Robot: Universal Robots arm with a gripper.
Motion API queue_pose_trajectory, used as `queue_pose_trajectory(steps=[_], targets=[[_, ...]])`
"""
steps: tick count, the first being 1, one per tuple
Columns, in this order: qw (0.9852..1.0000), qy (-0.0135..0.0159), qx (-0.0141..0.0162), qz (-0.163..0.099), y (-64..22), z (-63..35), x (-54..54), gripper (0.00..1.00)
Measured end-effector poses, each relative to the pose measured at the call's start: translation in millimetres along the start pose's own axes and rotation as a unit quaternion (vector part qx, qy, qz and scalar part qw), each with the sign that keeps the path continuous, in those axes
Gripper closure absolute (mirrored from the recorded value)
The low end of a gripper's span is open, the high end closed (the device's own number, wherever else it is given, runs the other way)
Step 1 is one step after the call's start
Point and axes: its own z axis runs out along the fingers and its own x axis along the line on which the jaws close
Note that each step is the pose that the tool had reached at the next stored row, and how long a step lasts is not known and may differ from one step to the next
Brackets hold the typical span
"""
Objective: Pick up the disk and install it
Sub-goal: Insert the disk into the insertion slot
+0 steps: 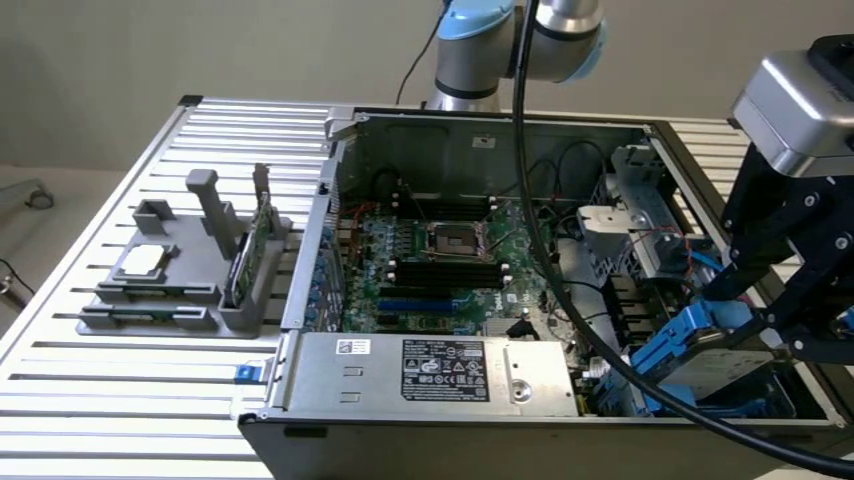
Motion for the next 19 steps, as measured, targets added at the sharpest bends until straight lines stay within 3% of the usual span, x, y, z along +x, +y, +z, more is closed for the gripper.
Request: queue_pose_trajectory(steps=[3,7,14,16,19], targets=[[1.0,-0.0001,0.0,0.0,0.0,-2.8,-0.2,0.59],[1.0,-0.0005,-0.0003,0.0,-0.3,-15.5,-1.4,0.59],[1.0,-0.0034,-0.0003,0.0,-2.5,-18.8,-1.1,0.59],[1.0,-0.0051,-0.0002,0.0,-3.0,-18.4,-0.6,0.62],[1.0,-0.0067,0.0009,0.0,-3.4,-15.6,-0.2,0.8]])
